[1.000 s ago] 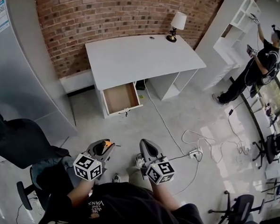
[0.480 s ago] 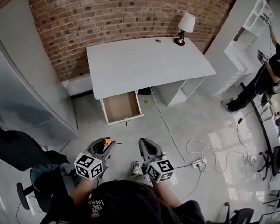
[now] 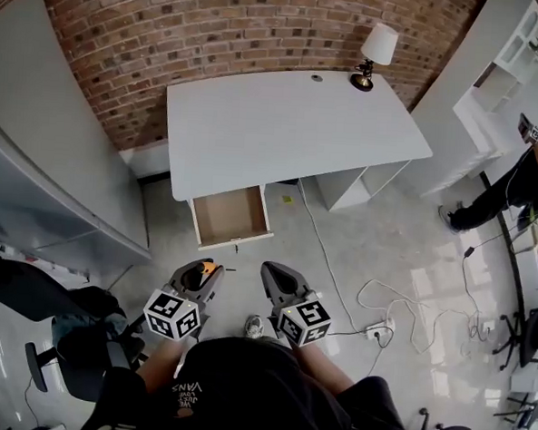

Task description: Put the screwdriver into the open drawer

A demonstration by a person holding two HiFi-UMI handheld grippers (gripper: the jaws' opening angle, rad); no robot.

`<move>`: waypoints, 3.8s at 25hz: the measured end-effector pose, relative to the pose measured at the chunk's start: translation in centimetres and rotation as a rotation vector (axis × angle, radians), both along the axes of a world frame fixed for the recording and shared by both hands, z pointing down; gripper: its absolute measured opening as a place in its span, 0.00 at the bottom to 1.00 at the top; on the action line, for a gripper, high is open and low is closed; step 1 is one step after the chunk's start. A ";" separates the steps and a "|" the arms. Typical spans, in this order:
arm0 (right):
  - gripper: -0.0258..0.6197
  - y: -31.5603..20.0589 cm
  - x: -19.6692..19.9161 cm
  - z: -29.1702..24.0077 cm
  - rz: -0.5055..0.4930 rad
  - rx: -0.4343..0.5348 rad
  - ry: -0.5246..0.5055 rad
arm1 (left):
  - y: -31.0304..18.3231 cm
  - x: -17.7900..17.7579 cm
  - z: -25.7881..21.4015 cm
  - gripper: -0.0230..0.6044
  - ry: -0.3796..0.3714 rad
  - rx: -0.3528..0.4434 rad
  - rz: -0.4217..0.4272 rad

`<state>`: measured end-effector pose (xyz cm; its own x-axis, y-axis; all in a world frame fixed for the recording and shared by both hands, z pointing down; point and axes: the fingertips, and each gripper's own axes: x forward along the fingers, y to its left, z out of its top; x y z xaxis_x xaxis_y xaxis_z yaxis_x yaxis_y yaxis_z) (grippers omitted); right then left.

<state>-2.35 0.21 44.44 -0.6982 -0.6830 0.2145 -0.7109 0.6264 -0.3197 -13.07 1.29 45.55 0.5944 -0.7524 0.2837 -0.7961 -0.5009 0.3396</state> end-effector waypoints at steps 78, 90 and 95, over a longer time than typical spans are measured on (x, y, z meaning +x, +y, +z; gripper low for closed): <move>0.03 -14.8 5.6 25.6 0.423 -0.369 -0.058 | -30.4 7.0 43.9 0.23 -0.645 -0.459 0.512; 0.03 -15.4 5.9 26.4 0.438 -0.374 -0.073 | -32.7 8.8 45.5 0.24 -0.636 -0.463 0.459; 0.03 -15.2 5.6 27.2 0.441 -0.389 -0.078 | -33.3 9.1 46.8 0.24 -0.657 -0.483 0.456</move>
<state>3.27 -14.95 71.62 -0.3902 -0.7936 0.4668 -0.8427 0.1035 -0.5284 -3.99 -32.02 92.37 0.4129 -0.1990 0.8888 -0.6636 -0.7341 0.1439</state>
